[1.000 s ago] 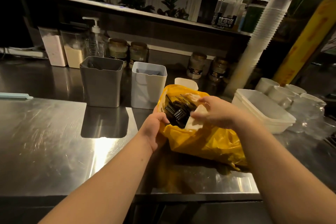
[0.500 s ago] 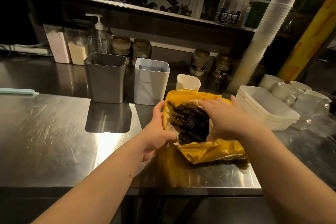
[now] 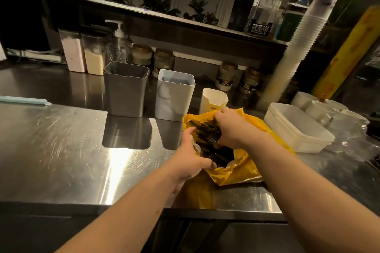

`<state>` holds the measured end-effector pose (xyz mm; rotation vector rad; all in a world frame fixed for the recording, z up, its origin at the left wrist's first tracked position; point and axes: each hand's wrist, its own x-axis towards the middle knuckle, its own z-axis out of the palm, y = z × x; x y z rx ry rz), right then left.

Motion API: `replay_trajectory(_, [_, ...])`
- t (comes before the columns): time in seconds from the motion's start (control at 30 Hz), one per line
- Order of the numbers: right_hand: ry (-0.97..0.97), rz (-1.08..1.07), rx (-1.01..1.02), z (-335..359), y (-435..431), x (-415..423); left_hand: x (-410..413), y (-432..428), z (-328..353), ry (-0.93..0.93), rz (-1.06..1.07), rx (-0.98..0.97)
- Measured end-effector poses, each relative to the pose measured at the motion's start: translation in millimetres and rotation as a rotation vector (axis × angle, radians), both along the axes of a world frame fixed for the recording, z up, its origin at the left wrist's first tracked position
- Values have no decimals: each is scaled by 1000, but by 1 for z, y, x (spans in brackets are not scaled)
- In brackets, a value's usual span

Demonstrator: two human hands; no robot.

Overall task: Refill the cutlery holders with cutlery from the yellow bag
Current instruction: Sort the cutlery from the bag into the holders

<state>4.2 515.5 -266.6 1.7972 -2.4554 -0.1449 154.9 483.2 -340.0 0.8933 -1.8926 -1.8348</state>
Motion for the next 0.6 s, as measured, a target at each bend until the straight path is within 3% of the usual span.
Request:
replay_trajectory(0.13, [-14, 79, -52, -7, -8, 5, 1, 1, 1, 36, 60, 57])
replay_trajectory(0.3, [57, -17, 144, -7, -2, -2, 3, 0, 0, 95, 74, 100])
replay_trajectory(0.43, [-124, -95, 207, -6, -10, -15, 2, 5, -1, 109, 71, 119])
replay_trajectory(0.6, [-164, -110, 121, -7, -28, -21, 1, 8, 0, 123, 66, 121])
